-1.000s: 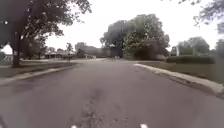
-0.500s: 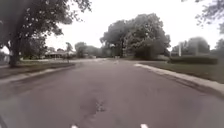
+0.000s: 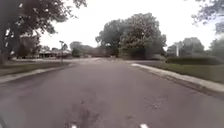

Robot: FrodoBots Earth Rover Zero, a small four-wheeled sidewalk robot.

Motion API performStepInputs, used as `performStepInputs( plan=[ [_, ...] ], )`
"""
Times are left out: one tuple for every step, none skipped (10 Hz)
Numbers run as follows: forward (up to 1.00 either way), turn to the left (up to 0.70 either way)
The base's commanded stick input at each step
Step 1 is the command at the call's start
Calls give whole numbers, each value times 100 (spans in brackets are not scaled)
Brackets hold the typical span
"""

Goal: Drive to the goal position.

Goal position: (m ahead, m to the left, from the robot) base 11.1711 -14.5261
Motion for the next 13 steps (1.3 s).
performStepInputs(
  plan=[
    [70,0],
    [70,0],
    [70,0],
    [70,0],
    [70,0],
    [70,0],
    [70,0],
    [70,0],
    [70,0],
    [70,0],
    [70,0],
    [70,0],
    [70,0]
  ],
)
